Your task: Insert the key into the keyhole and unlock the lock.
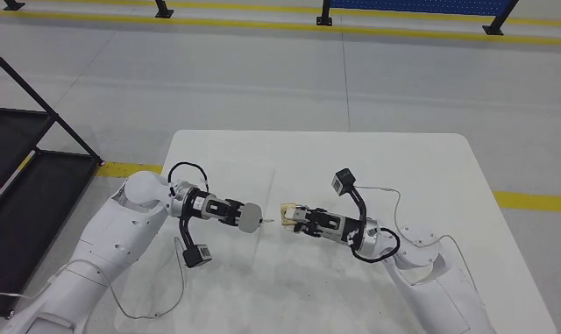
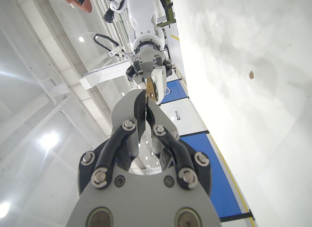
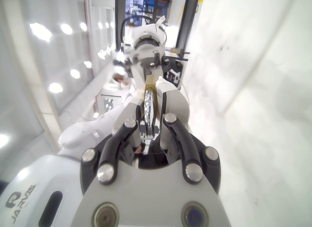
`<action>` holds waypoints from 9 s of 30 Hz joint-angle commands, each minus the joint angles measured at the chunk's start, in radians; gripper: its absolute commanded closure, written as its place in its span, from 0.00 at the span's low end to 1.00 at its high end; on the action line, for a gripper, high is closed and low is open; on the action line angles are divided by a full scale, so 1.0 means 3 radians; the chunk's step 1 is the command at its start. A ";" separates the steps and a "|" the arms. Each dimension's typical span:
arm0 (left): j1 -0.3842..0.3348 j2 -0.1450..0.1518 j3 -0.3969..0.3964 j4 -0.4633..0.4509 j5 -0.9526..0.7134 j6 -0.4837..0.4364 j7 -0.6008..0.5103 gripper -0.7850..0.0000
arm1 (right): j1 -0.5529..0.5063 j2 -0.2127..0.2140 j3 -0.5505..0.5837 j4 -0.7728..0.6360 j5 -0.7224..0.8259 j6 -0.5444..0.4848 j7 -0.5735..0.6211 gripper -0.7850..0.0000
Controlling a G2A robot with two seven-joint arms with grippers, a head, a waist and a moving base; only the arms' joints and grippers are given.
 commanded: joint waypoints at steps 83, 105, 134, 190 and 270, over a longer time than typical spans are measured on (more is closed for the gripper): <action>-0.0235 -0.0051 0.0348 0.0194 -0.0085 0.0104 -0.0103 1.00 | -0.0093 0.0031 -0.0049 -0.0165 -0.0342 -0.0121 -0.0193 1.00; -0.0362 -0.0105 0.0501 0.0296 -0.0085 0.0147 -0.0147 1.00 | -0.0093 0.0031 -0.0049 -0.0165 -0.0342 -0.0121 -0.0193 1.00; -0.0451 0.0061 0.0451 0.0416 -0.0810 -0.2100 0.0205 0.00 | -0.0093 0.0031 -0.0049 -0.0165 -0.0342 -0.0121 -0.0193 1.00; -0.0935 0.0780 0.2293 -0.0037 -0.5789 -0.4526 -0.2591 0.00 | -0.0093 0.0031 -0.0049 -0.0165 -0.0342 -0.0121 -0.0193 1.00; -0.0455 0.0679 0.1774 0.0029 -1.1206 -0.3853 -0.8141 0.68 | -0.0093 0.0031 -0.0049 -0.0165 -0.0342 -0.0121 -0.0193 1.00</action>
